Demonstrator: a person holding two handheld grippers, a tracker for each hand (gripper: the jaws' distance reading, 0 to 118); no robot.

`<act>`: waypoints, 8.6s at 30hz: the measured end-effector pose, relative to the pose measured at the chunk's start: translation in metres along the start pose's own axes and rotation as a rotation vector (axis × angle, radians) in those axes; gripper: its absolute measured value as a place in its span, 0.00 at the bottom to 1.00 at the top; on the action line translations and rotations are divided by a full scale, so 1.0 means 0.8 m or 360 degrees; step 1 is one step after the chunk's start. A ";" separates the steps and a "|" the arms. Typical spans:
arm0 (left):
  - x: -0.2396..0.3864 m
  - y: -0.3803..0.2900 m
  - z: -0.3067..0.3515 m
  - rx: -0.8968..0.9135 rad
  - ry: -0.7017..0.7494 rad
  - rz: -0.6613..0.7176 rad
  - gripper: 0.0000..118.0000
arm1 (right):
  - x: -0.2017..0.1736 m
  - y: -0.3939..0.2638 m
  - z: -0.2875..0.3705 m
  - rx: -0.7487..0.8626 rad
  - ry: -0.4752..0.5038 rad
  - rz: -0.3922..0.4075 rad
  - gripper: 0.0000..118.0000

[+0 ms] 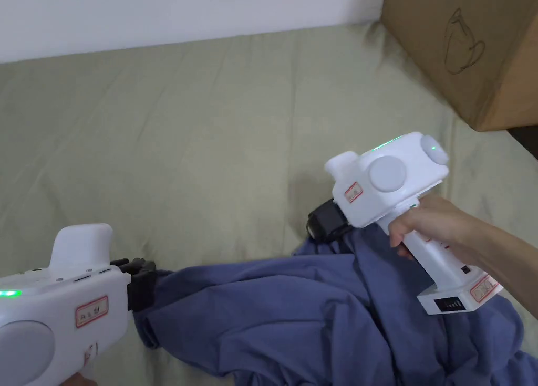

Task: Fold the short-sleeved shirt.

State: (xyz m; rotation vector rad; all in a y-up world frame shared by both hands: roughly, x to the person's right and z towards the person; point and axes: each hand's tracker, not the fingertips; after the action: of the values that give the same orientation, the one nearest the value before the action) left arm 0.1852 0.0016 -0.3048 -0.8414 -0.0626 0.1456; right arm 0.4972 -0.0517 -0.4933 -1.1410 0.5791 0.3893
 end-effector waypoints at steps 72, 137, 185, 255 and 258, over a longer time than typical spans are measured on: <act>-0.125 0.515 0.443 0.1309 0.0684 0.0074 0.02 | 0.073 0.234 0.710 0.1584 -0.0144 -0.0574 0.05; -0.162 -0.255 0.246 -0.0077 0.0477 0.0250 0.03 | -0.151 -0.450 0.225 0.0528 0.0087 -0.1109 0.06; -0.161 -0.269 0.233 -0.0215 0.0261 0.0193 0.03 | -0.226 -0.480 0.271 0.0610 0.0021 -0.0913 0.03; -0.171 -0.203 0.224 -0.0136 0.0269 0.0331 0.00 | -0.166 -0.386 0.244 0.0751 -0.0187 -0.0916 0.00; -0.175 -0.197 0.209 -0.0162 0.0279 0.0322 0.47 | -0.169 -0.393 0.234 0.0698 -0.0178 -0.0917 0.00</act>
State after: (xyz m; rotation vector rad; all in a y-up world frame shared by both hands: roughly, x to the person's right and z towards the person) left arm 0.0439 0.0002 -0.0756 -0.9582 0.1814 0.2597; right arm 0.6116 0.0041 -0.1246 -0.8065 0.2009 -0.1677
